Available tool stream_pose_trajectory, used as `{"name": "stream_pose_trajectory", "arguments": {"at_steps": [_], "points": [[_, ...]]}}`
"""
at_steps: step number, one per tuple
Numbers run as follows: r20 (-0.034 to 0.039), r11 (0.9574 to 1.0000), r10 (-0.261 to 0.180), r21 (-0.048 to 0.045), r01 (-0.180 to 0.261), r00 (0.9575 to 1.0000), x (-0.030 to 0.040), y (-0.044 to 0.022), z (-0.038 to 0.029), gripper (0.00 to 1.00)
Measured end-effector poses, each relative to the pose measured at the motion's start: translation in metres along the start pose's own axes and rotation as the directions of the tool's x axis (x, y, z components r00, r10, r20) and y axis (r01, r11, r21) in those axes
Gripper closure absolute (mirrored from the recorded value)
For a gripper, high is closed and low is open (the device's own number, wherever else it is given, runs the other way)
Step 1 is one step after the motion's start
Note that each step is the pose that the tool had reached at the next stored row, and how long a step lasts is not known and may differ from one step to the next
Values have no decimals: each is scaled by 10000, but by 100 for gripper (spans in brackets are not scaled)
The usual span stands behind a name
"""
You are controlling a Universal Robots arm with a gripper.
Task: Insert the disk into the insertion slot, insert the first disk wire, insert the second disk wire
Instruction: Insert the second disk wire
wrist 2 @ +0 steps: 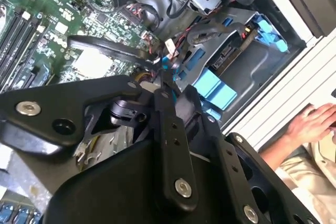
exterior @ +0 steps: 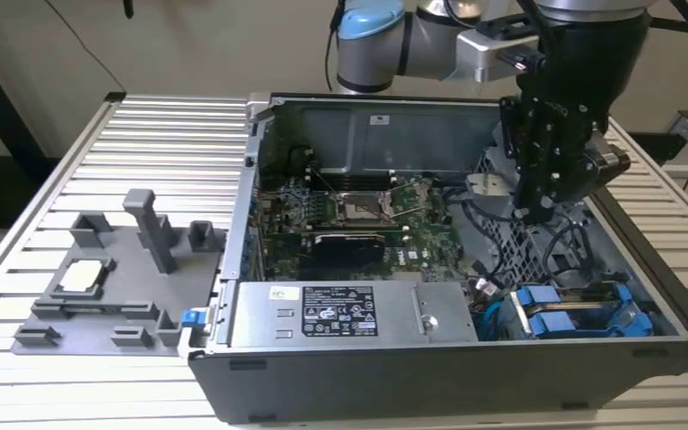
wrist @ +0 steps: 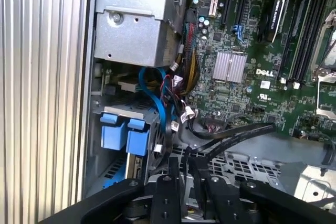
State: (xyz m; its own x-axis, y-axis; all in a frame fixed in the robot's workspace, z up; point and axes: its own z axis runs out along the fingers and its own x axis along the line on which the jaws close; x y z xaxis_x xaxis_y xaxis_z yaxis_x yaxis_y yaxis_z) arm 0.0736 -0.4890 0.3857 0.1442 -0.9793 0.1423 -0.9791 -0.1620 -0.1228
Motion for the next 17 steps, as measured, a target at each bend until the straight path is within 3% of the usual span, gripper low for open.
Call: {"name": "stream_pose_trajectory", "arguments": {"at_steps": [1,2,5,11,14,15,17], "points": [[-6,10000,0,0,0,10000,-5,2,2,73],[-31,10000,0,4,0,10000,-19,4,10,67],[-67,10000,-3,21,3,10000,-79,6,46,67],[-250,10000,-13,28,13,9997,-112,18,100,67],[-284,10000,-7,23,8,9996,-112,19,100,69],[-299,10000,-6,20,7,9996,-113,19,100,76],[-336,10000,-4,14,4,9994,-112,19,99,76]]}}
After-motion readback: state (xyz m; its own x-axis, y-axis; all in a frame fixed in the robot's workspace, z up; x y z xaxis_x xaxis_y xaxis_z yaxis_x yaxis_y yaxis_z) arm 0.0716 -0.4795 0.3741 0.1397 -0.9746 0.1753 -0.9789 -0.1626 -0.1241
